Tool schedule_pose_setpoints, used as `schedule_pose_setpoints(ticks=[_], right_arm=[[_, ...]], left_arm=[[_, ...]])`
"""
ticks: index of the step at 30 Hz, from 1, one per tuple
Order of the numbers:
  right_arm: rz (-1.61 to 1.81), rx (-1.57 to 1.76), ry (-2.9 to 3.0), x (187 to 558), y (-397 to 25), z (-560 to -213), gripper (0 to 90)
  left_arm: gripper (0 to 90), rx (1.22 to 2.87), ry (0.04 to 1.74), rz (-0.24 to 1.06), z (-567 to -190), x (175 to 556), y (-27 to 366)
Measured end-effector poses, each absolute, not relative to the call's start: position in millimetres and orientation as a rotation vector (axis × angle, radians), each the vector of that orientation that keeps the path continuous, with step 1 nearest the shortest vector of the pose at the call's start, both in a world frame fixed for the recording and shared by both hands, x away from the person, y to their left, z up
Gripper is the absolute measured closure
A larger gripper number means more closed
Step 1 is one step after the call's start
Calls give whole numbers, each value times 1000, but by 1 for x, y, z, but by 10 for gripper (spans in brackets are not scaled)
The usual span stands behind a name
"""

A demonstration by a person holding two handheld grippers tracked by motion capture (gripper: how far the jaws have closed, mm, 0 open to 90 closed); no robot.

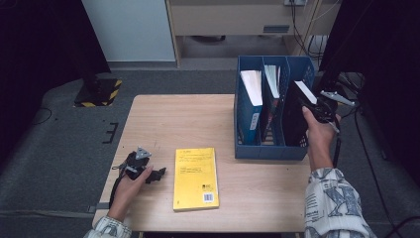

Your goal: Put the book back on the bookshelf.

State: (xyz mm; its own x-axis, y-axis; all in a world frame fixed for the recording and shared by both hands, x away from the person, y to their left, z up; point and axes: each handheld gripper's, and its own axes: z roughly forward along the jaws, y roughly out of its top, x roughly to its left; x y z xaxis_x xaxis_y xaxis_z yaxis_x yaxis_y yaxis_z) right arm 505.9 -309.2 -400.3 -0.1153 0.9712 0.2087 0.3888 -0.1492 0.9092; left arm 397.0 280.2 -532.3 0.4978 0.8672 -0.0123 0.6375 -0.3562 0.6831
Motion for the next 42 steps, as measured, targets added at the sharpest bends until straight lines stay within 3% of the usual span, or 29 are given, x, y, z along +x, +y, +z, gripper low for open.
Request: schedule_pose_setpoints(ticks=[42], right_arm=[[1259, 1531, 1526, 488, -302, -392, 424]], left_arm=[[58, 2114, 1230, 472, -532, 396, 280]])
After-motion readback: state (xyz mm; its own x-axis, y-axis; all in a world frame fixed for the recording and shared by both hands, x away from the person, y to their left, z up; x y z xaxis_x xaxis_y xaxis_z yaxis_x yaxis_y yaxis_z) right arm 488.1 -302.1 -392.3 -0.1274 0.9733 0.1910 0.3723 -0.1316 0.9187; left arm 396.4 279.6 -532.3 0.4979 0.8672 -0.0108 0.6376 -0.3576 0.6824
